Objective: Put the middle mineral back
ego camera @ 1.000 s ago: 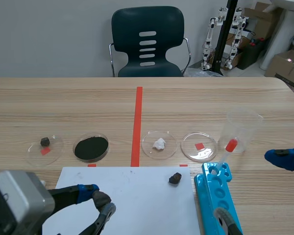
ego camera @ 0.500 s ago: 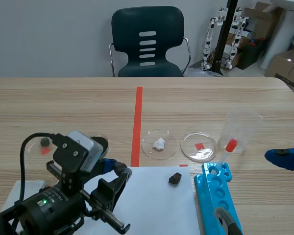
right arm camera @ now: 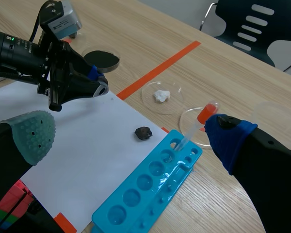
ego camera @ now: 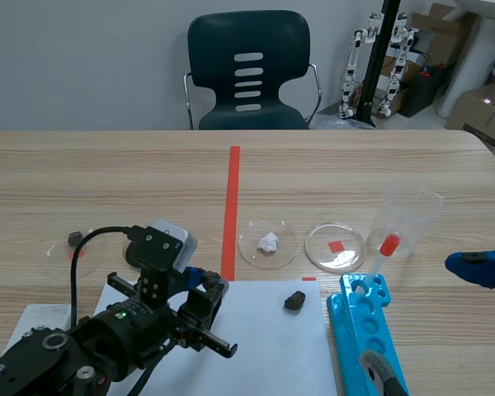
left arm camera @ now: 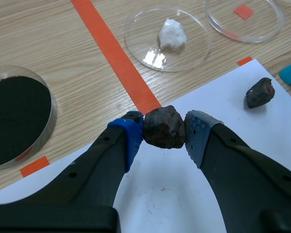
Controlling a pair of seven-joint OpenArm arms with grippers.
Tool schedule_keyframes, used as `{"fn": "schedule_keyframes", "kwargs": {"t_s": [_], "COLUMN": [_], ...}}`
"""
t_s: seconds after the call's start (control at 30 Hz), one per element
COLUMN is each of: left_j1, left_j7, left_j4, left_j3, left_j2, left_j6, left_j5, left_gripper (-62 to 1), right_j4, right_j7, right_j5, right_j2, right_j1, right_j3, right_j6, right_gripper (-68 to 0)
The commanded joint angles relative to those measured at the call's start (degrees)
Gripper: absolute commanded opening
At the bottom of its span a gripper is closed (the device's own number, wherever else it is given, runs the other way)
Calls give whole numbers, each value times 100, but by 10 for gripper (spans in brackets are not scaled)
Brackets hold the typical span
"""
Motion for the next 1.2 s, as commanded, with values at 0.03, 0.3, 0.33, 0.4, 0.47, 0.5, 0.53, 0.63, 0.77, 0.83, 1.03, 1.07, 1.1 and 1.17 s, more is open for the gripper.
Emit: {"fn": "schedule_keyframes", "kwargs": {"t_s": [0.03, 0.3, 0.33, 0.4, 0.47, 0.5, 0.53, 0.63, 0.77, 0.83, 1.03, 1.07, 1.1, 1.17], "left_j1": [-98, -267, -282, -282, -295, -297, -297, -295, -295, -295, -293, -293, -293, -293], "left_j7": [-103, -118, -114, -122, -116, -118, -118, -105, -20, 48, 166, 188, 190, 208], "left_j4": [-55, -498, -520, -520, -520, -520, -520, -520, -520, -520, -520, -520, -520, -520], "left_j3": [-26, -26, -26, -26, -26, -26, -26, -26, -26, -26, -26, -26, -26, -26], "left_j2": [66, 208, 219, 223, 223, 223, 223, 221, 221, 219, 219, 219, 219, 219], "left_j6": [-17, -15, -15, -15, -15, -15, -15, -15, -15, -15, -13, -13, -13, -13], "left_j5": [-22, -17, -17, -15, -17, -17, -17, -17, -17, -17, 4, 2, 2, 2], "left_gripper": [-493, -493, -493, -493, -493, -493, -493, -492, -476, -449, -403, -382, -357, -305], "right_j4": [68, 68, 68, 68, 68, 68, 68, 68, 68, 68, 68, 68, 68, 68], "right_j7": [83, 85, 83, 85, 85, 83, 83, 85, 85, 85, 85, 85, 85, 85], "right_j5": [57, 44, 44, 44, 44, 44, 44, 44, 44, 44, 44, 44, 44, 44], "right_j2": [0, 0, 0, 0, 0, 0, 0, 0, 0, 0, 0, 0, 0, 0], "right_j1": [2, 2, 2, 2, 2, 2, 2, 2, 2, 2, 2, 2, 2, 2], "right_j3": [4, 4, 4, 4, 4, 4, 4, 4, 4, 4, 4, 4, 4, 4], "right_j6": [2, 2, 2, 2, 2, 2, 2, 2, 2, 2, 2, 2, 2, 2], "right_gripper": [-22, -22, -22, -22, -22, -22, -22, -22, -22, -22, -22, -22, -22, -22]}}
